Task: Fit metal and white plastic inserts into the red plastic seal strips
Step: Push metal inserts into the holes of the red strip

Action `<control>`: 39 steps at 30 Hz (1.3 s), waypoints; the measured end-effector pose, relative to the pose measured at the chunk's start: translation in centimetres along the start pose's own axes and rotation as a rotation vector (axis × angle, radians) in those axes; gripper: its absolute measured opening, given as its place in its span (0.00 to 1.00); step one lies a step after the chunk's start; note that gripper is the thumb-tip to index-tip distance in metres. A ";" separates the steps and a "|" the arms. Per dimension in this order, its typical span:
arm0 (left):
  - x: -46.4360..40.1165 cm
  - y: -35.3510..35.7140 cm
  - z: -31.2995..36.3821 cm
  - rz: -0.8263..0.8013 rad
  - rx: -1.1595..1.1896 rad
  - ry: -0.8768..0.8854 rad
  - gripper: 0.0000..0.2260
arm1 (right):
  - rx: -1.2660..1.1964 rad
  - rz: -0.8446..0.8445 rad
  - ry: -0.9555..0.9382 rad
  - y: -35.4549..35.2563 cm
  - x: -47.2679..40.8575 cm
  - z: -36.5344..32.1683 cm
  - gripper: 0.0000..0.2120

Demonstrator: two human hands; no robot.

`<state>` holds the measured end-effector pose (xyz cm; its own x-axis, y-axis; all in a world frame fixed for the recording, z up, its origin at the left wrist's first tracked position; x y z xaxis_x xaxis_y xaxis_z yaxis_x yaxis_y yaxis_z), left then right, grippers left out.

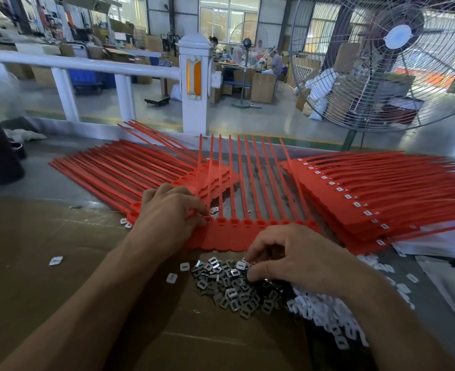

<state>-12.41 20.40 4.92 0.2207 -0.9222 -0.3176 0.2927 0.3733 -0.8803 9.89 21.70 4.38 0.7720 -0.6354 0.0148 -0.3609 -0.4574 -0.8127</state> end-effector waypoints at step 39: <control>2.9 -0.8 7.4 0.109 0.250 0.369 0.10 | -0.541 0.576 0.024 -1.3 -0.6 0.5 0.06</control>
<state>-5.10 18.21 7.31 -0.0701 -0.8338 -0.5476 0.5117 0.4411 -0.7373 10.13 23.02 5.12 0.3769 -0.8747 -0.3046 -0.9095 -0.2872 -0.3006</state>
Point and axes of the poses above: each hand's wrist, its own x-axis away from the middle knuckle, its own y-axis out of the palm, z = x × y, the point moved 7 cm from there along -x, towards the middle knuckle, and after that the axes turned 8 degrees about -y, right-handed, at the moved point
